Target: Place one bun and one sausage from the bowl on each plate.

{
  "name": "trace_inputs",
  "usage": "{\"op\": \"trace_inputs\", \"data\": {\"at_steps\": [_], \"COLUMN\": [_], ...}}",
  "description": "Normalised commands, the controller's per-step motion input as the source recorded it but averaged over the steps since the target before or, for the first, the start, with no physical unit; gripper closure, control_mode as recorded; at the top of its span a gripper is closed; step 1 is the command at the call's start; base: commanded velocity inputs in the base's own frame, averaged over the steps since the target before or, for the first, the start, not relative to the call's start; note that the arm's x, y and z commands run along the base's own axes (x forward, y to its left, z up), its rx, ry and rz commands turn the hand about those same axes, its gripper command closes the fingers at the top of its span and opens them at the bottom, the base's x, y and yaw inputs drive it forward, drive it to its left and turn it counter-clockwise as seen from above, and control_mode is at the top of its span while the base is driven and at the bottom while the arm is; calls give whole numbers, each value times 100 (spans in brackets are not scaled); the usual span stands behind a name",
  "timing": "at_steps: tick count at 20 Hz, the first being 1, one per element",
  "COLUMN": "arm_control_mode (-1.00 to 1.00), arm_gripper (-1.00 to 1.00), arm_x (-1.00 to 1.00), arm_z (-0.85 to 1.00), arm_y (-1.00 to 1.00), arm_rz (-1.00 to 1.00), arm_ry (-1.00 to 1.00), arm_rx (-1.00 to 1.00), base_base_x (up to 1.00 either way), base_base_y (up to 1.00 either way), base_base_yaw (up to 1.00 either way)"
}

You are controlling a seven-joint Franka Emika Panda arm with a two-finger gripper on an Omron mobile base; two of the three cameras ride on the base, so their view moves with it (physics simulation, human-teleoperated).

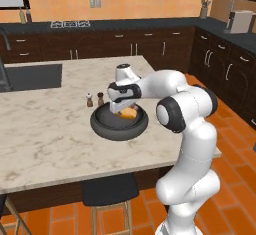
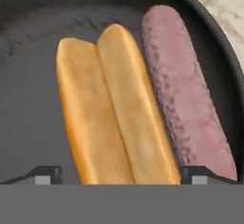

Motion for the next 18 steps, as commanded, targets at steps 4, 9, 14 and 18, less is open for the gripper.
{"op": "trace_inputs", "data": {"at_steps": [4, 9, 14, 18], "arm_control_mode": [-100, -100, -100, -100], "arm_gripper": [-100, -100, -100, -100], "arm_x": [10, -8, -45, -16], "arm_z": [-46, -46, 0, -30], "arm_y": [-10, -5, 0, 0], "arm_rz": [0, 0, 0, 0], "arm_ry": [-3, -2, -16, -5], "arm_rx": [0, 0, 0, 0], "base_base_x": [0, 0, 0, 0], "base_base_y": [0, 0, 0, 0], "base_base_yaw": [0, 0, 0, 0]}}
